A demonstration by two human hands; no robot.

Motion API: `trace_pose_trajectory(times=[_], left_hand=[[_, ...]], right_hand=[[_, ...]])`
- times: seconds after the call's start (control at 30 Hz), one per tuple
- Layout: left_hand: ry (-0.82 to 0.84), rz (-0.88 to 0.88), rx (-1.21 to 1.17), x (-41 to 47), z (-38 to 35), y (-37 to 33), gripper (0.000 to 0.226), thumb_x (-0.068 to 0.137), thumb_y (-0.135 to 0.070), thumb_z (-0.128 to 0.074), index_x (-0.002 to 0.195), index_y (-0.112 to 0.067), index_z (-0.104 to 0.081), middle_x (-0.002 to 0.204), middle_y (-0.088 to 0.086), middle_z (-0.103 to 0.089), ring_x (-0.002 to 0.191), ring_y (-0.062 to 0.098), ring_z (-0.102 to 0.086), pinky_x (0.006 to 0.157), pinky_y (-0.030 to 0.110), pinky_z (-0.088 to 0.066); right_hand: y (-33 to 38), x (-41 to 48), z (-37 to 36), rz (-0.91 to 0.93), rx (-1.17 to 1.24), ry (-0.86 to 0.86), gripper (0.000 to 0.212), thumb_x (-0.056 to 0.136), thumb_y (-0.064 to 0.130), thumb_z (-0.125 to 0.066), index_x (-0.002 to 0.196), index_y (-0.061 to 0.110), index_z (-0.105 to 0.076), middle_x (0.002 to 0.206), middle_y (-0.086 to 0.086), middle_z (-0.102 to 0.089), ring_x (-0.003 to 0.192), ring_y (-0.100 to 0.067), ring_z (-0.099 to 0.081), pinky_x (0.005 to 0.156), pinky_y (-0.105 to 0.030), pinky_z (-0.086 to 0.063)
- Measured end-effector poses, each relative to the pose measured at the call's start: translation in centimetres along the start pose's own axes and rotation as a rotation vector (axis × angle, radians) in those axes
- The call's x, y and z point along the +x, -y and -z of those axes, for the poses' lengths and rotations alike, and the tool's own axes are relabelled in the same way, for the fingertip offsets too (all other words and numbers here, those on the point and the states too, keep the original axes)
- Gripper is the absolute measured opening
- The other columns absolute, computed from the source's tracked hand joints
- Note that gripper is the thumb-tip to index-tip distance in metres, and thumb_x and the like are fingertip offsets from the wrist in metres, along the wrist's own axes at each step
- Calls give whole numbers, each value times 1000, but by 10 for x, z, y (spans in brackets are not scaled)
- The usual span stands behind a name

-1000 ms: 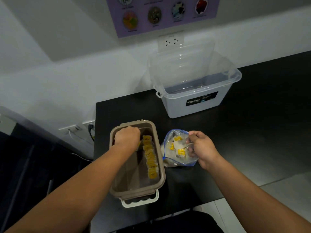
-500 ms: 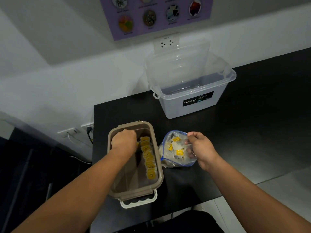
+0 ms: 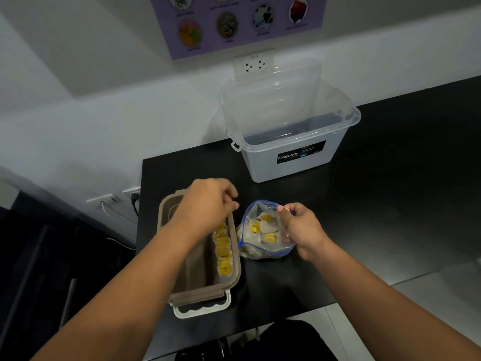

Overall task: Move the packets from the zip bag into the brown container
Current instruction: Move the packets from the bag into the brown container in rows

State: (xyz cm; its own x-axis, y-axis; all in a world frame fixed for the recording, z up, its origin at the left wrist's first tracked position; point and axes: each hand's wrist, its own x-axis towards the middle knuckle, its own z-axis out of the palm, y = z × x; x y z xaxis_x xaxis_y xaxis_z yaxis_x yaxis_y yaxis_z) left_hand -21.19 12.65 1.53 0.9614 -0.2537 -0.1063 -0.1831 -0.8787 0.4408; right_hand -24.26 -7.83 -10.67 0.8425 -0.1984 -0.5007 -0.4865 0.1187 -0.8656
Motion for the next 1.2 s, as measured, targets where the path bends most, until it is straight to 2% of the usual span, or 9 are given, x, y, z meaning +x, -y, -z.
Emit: trace_pose_trajectory(times=[0.1,0.23,0.37,0.5,0.6,0.7,0.83,1.0,1.2], left_hand=[[84,-66,-48,-1,-19,-26,13,87,-22,-77,100,-23,-76,85,-10,-72,77,-1,-66,71,6,-47],[231,-63,146,10,-70,-44,17,91,-22,-69,107,-23,-76,103,-3,-74,99,15,-68,90,30,-53],[476,237,367,40,-104,-58,35,91,-30,-69,123,-19,-66,113,8,-63,102,26,-64,81,37,-51],[445,262,465,45,-119,-61,28,89,-28,-71,114,-17,-65,81,6,-52,68,21,-51,65,38,-44],[369,241,488,40,-127,-61,26,91,-24,-68,115,-15,-64,97,7,-62,84,24,-62,69,36,-46],[329,236,476,36,-134,-60,25,92,-22,-66,116,-14,-65,111,8,-64,101,25,-65,75,36,-50],[347,340,384,43,-131,-61,24,92,-23,-67,114,-16,-65,85,5,-56,86,21,-63,70,36,-51],[265,305,185,40,-118,-56,19,88,-31,-72,107,-26,-73,97,0,-67,86,17,-67,81,37,-59],[64,238,-120,20,-99,-53,12,86,-35,-76,95,-28,-74,83,-9,-70,76,7,-66,73,29,-57]], right_hand=[[1,2,4,5,8,23,20,103,34,-62,97,15,-64,93,-8,-73,80,-21,-73,64,-34,-59],[4,3,10,4,-25,79,22,105,35,-59,102,13,-63,88,-8,-75,70,-16,-74,62,-32,-58],[6,7,20,-47,-32,151,26,105,38,-58,107,14,-65,99,-12,-79,88,-24,-79,78,-42,-64],[7,11,28,-90,-11,204,26,104,37,-59,107,13,-67,97,-12,-80,91,-26,-78,83,-45,-64],[10,12,30,-79,-23,206,25,105,34,-59,102,10,-66,80,-7,-74,66,-15,-73,63,-33,-57],[10,14,30,-81,-54,207,25,104,35,-60,104,11,-66,92,-11,-78,84,-23,-77,75,-41,-64],[11,16,31,-76,-86,214,23,104,36,-61,106,14,-67,99,-16,-77,84,-29,-74,85,-48,-62],[14,21,33,-71,-73,207,24,104,34,-60,109,11,-67,96,-22,-74,74,-25,-65,66,-37,-55],[15,26,32,-53,-42,164,21,105,31,-60,104,12,-68,102,-16,-77,87,-26,-74,79,-43,-62]])
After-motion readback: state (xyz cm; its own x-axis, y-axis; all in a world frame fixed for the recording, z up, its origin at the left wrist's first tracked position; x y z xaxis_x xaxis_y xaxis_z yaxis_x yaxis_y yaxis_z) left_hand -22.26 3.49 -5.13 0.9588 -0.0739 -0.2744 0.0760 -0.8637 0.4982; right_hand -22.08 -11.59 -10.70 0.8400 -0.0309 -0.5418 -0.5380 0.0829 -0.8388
